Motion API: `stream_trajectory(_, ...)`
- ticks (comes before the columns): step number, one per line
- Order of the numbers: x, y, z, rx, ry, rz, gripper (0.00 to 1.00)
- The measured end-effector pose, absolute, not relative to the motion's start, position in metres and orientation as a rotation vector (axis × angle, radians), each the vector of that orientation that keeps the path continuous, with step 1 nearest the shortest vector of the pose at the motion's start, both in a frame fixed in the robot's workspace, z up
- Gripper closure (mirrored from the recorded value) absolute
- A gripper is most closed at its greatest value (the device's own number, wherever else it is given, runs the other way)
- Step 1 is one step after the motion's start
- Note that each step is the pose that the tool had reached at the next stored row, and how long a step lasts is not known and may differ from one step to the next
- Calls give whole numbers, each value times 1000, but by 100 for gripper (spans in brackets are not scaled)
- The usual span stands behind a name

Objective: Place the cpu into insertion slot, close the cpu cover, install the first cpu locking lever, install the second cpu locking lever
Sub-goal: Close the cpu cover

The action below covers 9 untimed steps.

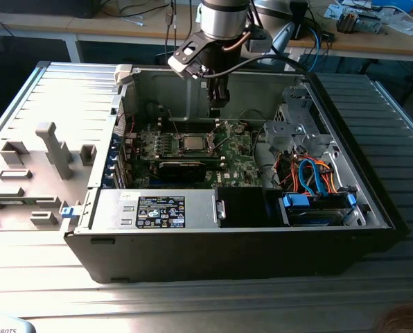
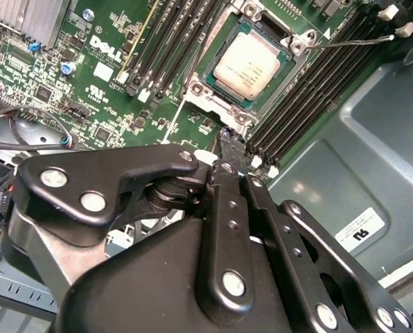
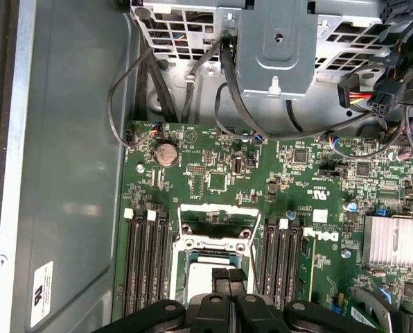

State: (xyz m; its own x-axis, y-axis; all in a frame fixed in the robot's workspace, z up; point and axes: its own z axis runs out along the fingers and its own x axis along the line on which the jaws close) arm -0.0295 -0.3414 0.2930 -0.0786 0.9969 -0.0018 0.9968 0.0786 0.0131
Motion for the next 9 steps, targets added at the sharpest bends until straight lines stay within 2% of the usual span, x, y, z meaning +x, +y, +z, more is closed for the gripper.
stream_trajectory(9, -26, -341, 293, 2125, 2300, 13, 89)
